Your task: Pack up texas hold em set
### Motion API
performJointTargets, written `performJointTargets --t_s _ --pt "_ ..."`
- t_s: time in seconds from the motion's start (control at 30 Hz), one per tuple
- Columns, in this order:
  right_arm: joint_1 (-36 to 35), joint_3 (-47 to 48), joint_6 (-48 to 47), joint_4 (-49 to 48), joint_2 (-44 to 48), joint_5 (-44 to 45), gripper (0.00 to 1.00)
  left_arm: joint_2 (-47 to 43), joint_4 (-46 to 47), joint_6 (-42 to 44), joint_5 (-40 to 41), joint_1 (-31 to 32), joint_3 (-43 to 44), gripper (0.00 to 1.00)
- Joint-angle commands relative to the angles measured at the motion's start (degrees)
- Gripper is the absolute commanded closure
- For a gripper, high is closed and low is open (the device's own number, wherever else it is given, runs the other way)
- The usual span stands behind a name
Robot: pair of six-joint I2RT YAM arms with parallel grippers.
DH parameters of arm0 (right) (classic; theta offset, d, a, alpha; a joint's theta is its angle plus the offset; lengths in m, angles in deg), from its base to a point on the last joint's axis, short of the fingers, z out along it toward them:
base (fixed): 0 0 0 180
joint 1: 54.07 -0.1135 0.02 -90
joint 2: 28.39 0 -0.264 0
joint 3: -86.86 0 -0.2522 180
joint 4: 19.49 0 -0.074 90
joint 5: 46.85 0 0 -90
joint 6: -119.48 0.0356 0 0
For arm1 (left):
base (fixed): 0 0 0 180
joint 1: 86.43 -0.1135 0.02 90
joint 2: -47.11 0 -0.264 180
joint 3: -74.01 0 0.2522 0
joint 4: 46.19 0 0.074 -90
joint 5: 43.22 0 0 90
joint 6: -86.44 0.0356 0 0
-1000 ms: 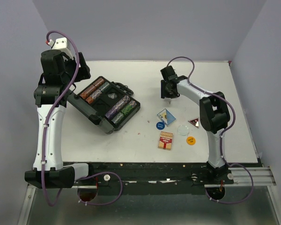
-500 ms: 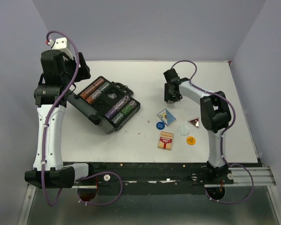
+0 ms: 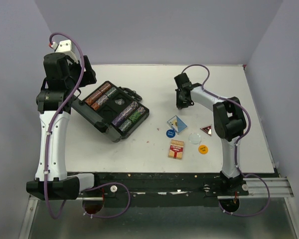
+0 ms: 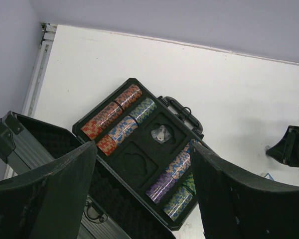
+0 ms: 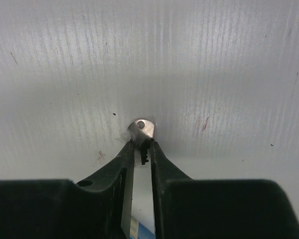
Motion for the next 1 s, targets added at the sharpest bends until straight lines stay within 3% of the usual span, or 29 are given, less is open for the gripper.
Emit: performJointTargets --t_s 0.0,0.23,0.57,0.77,0.97 --pt "0.17 -2.43 -1.17 1.25 -0.29 -1.84 0.80 0.15 0.76 -0.61 0.41 -0.54 -0.33 0.17" --pt "0.17 -3.22 -6.26 -0.41 2.52 -7.28 0.99 0.50 0.67 -0.88 0.33 -0.54 0.19 0.16" --pt "-4.92 3.62 -11.63 -4.63 8.59 -19.67 0.99 1.46 0.05 -3.07 -0.64 -0.46 1.95 0.17" --pt "-12.91 12.50 -11.11 -9.81 3.24 -28.55 0.99 2.69 0.05 -5.27 -3.45 -0.28 3.27 0.17" --pt "-19.07 27.09 -12.24 -8.59 -7.74 -36.55 0.99 1.91 -0.30 -6.76 -3.10 0.07 1.78 0.18"
